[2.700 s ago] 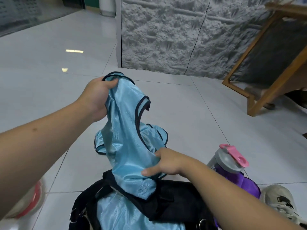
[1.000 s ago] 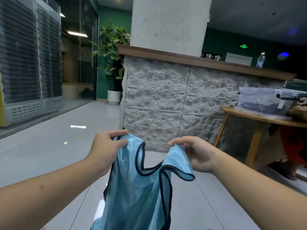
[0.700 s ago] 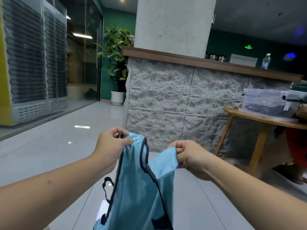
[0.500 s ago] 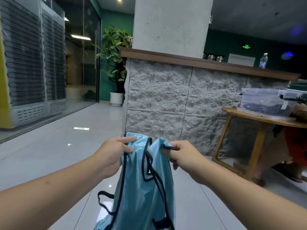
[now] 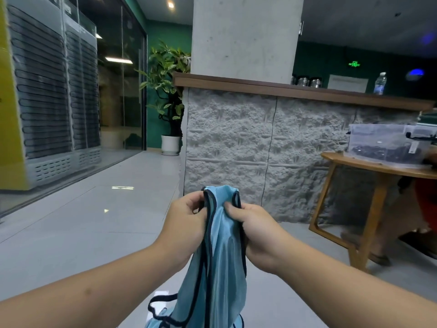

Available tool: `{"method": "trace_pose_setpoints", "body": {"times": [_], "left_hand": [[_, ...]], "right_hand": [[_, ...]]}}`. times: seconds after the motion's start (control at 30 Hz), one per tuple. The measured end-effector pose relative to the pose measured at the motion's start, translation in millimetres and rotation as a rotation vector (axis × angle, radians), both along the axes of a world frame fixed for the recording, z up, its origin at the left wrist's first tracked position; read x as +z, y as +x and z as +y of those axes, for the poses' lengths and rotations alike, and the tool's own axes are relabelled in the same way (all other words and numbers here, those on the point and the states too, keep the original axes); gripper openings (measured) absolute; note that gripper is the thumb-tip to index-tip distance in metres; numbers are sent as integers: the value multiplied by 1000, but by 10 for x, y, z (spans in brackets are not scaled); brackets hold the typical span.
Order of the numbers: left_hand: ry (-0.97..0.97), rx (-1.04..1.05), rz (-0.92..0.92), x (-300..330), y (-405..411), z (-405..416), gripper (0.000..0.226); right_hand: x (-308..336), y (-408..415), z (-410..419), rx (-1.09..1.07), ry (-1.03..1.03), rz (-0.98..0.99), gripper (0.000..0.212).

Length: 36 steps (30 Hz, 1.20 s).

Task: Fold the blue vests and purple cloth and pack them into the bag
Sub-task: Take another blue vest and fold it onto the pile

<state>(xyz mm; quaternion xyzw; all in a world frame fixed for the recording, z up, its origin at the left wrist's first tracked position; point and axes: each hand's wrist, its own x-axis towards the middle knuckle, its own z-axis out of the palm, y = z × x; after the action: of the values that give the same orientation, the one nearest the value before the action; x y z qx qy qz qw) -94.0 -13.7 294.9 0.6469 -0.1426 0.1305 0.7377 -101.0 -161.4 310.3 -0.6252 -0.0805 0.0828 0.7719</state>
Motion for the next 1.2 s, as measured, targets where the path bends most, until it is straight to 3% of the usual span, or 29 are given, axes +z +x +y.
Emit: {"method": "trace_pose_setpoints", "body": {"times": [0.1, 0.2, 0.3, 0.43, 0.53, 0.63, 0.77, 0.9, 0.97, 1.07, 1.13, 1.2], "left_hand": [[-64, 0, 40, 12, -24, -64, 27], [-165, -56, 82, 21, -37, -44, 24], [-9, -51, -17, 6, -54, -20, 11], [25, 48, -12, 23, 75, 51, 27], [-48, 45, 15, 117, 186, 162, 25], [-96, 38, 38, 238, 279, 262, 23], [-124, 23, 30, 315, 367, 388, 25], [-76, 97, -18, 282, 417, 407, 31], [-112, 124, -32, 327, 450, 405, 32], [-228, 175, -36, 504, 529, 448, 36], [-308, 166, -37, 643, 577, 462, 36], [-365, 132, -39, 739, 605, 458, 29]], "right_hand": [[-9, -25, 73, -83, 99, 51, 31], [-12, -24, 86, -142, 70, 51, 31], [-29, -16, 75, -159, 30, 19, 29], [-77, 38, -6, -69, -139, -82, 23], [-70, 98, -166, 142, -421, -128, 25], [-34, 115, -304, 302, -886, -143, 35], [1, 105, -297, 352, -1468, -281, 30], [158, 119, -255, 286, -1815, -476, 38], [216, 166, -287, 124, -1829, -590, 41], [201, 326, -444, -271, -1578, -870, 29], [213, 408, -573, -404, -1282, -812, 23], [232, 443, -663, -373, -1083, -598, 23]]}}
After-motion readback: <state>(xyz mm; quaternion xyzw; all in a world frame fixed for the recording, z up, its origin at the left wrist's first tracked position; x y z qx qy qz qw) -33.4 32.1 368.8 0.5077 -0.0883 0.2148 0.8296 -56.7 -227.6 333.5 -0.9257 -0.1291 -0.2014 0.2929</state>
